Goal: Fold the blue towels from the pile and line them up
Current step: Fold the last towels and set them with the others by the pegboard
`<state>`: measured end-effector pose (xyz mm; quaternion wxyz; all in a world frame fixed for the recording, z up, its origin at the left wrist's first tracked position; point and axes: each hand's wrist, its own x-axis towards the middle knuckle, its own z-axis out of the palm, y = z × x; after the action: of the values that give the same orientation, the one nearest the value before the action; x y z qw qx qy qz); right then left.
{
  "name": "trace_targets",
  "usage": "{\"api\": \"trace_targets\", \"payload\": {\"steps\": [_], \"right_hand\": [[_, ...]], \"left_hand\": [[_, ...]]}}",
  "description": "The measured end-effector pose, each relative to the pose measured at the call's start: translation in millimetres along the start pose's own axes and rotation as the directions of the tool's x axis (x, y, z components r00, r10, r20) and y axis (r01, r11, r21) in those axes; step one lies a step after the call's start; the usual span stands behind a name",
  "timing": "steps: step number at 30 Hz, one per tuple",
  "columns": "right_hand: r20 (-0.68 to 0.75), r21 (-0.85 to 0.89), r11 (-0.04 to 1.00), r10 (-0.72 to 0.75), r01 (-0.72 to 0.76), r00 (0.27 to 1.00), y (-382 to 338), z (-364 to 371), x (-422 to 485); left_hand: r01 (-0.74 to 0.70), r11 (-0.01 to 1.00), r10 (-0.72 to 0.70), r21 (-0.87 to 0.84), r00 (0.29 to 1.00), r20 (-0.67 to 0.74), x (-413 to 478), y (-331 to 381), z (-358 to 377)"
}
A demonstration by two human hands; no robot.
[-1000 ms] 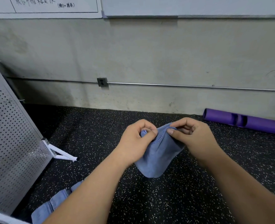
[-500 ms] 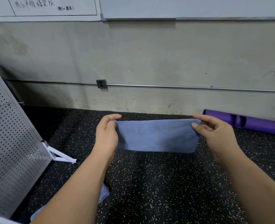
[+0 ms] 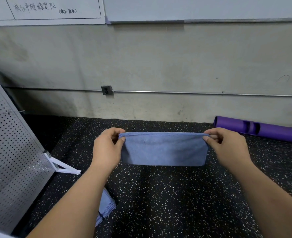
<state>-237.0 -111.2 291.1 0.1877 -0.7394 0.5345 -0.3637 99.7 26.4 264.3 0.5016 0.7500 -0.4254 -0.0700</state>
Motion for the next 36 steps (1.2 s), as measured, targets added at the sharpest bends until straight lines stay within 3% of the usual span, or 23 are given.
{"api": "trace_targets", "payload": {"steps": [5, 9, 12, 13, 16, 17, 20, 24, 27, 28, 32, 36], "right_hand": [[0.105, -0.086, 0.996, 0.002, 0.007, 0.994, 4.0, 8.2, -1.6], [-0.025, 0.221, 0.975, -0.013, 0.018, 1.0, -1.3, 3.5, 0.2], [0.197, -0.004, 1.0, -0.002, 0.003, 0.98, 6.9, 9.9, -4.4], [0.179, -0.027, 1.0, 0.006, -0.002, 0.984, 7.3, 11.3, -5.2], [-0.091, 0.192, 0.981, 0.049, -0.03, 0.995, 3.7, 6.2, 1.4], [-0.108, 0.187, 0.982, 0.041, -0.02, 0.993, 1.9, 5.4, 3.0], [0.075, -0.015, 0.998, 0.065, -0.064, 0.995, 3.8, 11.6, -1.6], [-0.072, 0.081, 0.995, 0.066, -0.06, 0.995, 1.4, 7.9, 0.4], [0.188, -0.071, 0.996, 0.067, -0.054, 0.98, 4.7, 14.8, -1.0], [0.194, -0.071, 0.995, 0.079, -0.066, 0.978, 6.6, 17.4, -2.3], [0.012, 0.098, 0.992, 0.076, -0.077, 0.997, 1.0, 16.8, 1.6], [0.098, 0.23, 0.961, 0.134, -0.154, 0.986, -6.3, 23.4, -2.1]], "left_hand": [[0.0, 0.993, 0.0, 0.118, 1.0, 0.002, -3.2, -4.8, -2.0], [0.038, 0.997, -0.036, 0.061, 0.999, -0.032, -3.3, -1.6, -4.5], [0.049, 0.997, -0.048, 0.055, 0.999, -0.022, -3.9, -0.3, -6.3], [0.057, 0.997, -0.056, 0.06, 0.998, -0.012, -3.6, -0.1, -6.8], [0.056, 0.997, -0.057, 0.049, 0.998, 0.003, -2.9, 1.2, -6.0], [0.052, 0.998, -0.052, 0.046, 0.999, 0.001, -2.6, 1.5, -5.1], [0.062, 0.997, -0.062, 0.054, 0.998, -0.016, -3.4, 3.4, -2.9], [0.066, 0.996, -0.065, 0.054, 0.998, -0.011, -4.2, 3.2, -2.2], [0.064, 0.997, -0.063, 0.032, 0.998, -0.028, -3.4, 2.0, -1.7], [0.07, 0.997, -0.069, 0.031, 0.997, -0.032, -2.7, 1.3, -1.7], [0.101, 0.995, -0.1, 0.022, 0.994, -0.043, -0.9, -1.4, 0.2], [0.151, 0.988, -0.152, -0.042, 0.988, -0.019, -1.7, 4.0, 5.2]]}}
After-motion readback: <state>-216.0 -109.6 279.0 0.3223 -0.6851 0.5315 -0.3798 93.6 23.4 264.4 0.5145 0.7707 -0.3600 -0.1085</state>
